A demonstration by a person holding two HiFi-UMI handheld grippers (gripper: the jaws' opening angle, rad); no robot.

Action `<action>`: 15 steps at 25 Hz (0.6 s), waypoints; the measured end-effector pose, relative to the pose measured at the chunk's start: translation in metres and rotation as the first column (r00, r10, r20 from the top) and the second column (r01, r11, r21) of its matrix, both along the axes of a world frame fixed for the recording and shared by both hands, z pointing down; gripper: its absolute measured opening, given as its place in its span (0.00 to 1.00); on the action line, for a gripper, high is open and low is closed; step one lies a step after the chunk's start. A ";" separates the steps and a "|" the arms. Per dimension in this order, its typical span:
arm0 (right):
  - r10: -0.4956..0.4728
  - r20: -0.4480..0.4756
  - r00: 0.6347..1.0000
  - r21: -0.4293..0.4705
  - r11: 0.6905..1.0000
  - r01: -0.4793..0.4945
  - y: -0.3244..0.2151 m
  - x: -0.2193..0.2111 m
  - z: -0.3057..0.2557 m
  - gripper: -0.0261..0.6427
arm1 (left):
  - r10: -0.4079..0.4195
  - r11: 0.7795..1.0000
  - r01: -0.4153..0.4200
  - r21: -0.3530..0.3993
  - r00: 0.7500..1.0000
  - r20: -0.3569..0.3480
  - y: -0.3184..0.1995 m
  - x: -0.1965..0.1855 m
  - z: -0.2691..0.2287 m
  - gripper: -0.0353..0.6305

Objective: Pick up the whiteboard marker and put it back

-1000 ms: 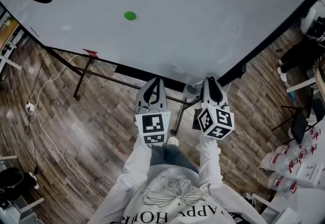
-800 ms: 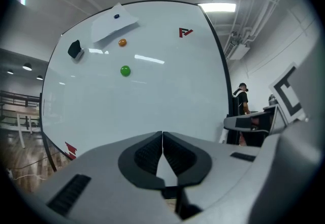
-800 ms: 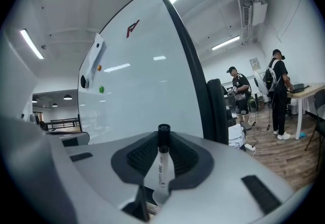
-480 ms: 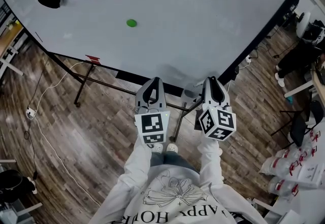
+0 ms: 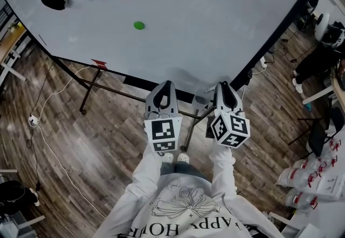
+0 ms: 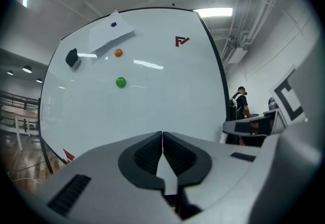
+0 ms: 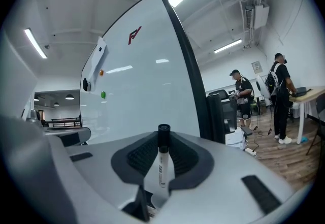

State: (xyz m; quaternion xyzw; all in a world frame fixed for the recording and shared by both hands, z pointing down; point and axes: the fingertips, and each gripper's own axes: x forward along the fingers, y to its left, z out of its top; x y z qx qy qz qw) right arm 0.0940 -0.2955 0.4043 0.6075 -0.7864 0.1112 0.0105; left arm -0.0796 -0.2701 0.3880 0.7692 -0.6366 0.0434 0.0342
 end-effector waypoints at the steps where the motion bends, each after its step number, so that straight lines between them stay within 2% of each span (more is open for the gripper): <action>1: 0.000 0.001 1.000 -0.004 1.000 0.000 0.000 0.000 0.002 0.13 | 0.001 1.000 -0.001 0.000 1.000 -0.001 0.000 0.001 0.000 0.06; 15: -0.014 0.030 0.999 -0.061 0.998 0.016 -0.005 -0.002 0.025 0.13 | 0.001 0.999 -0.001 -0.033 1.000 0.005 -0.006 0.000 0.015 0.06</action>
